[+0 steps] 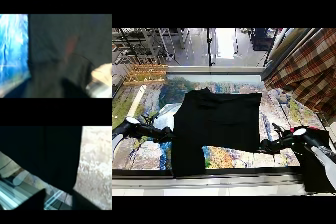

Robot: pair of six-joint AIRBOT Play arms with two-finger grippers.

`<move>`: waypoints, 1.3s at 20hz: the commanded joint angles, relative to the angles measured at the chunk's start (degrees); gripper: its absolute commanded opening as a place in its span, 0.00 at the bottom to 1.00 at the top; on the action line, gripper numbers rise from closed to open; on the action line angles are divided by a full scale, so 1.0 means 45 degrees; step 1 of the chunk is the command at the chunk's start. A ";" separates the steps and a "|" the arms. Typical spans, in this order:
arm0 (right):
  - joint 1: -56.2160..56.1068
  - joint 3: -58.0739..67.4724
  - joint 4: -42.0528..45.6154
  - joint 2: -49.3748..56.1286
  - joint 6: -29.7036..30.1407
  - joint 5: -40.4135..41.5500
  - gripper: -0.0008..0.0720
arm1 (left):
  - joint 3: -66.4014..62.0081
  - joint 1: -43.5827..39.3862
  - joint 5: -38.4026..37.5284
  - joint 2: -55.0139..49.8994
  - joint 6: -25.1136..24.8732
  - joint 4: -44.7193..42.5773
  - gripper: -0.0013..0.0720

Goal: Fold the clothes and pants, and hang the long-sleeved shirts on hangers.

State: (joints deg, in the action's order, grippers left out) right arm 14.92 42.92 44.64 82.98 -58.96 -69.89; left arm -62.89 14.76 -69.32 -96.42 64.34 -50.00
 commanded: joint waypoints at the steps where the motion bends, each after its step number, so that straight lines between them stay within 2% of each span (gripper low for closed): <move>1: -0.0539 -0.0063 -0.0408 0.0442 0.0024 0.1282 0.24 | 0.0087 -0.0495 0.0413 0.0019 -0.0107 0.0102 0.03; 2: -0.0481 -0.0058 -0.0602 0.0330 0.0029 0.1569 0.18 | 0.0087 -0.0500 0.0393 0.0024 -0.0112 0.0160 0.03; 3: -0.0427 -0.0019 -0.0665 0.0194 0.0029 0.1608 0.05 | 0.0087 -0.0457 0.0306 0.0034 -0.0117 0.0165 0.03; 7: -0.0432 0.0039 -0.0442 -0.0797 0.0044 0.0908 0.04 | 0.0083 -0.0010 -0.0393 0.0452 -0.0534 0.0204 0.03; 9: -0.0427 0.0073 -0.0141 -0.1831 0.0024 0.0418 0.04 | 0.0068 0.0364 -0.1122 0.1049 -0.1209 0.1224 0.02; 12: -0.0427 0.0899 0.0364 -0.4367 -0.0107 -0.1331 0.03 | -0.0389 0.1379 -0.2769 0.2521 -0.2283 0.5348 0.02; 16: -0.0427 0.4872 0.2764 -0.8476 -0.1957 -0.3400 0.04 | -0.2676 0.2773 -0.4838 0.5071 -0.2395 1.1273 0.02; 19: -0.0427 0.9146 0.4080 -1.0909 -0.3021 -0.3313 0.04 | -0.4546 0.3487 -0.4619 0.7106 -0.2404 1.7228 0.02; 21: -0.0427 1.1997 0.4503 -1.1740 -0.3347 -0.2118 0.04 | -0.5668 0.3769 -0.3740 0.8155 -0.2404 2.0798 0.02; 23: -0.0427 1.4173 0.4503 -1.1710 -0.3376 -0.0835 0.04 | -0.6960 0.4061 -0.2929 0.8607 -0.2569 2.2445 0.03; 26: -0.0432 1.5460 0.4459 -1.0574 -0.3366 0.0529 0.04 | -0.8306 0.4177 -0.1200 0.8393 -0.2885 2.1420 0.03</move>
State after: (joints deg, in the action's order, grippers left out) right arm 13.02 104.01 63.29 33.50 -73.06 -74.28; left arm -94.43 32.56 -82.15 -59.70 52.71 41.30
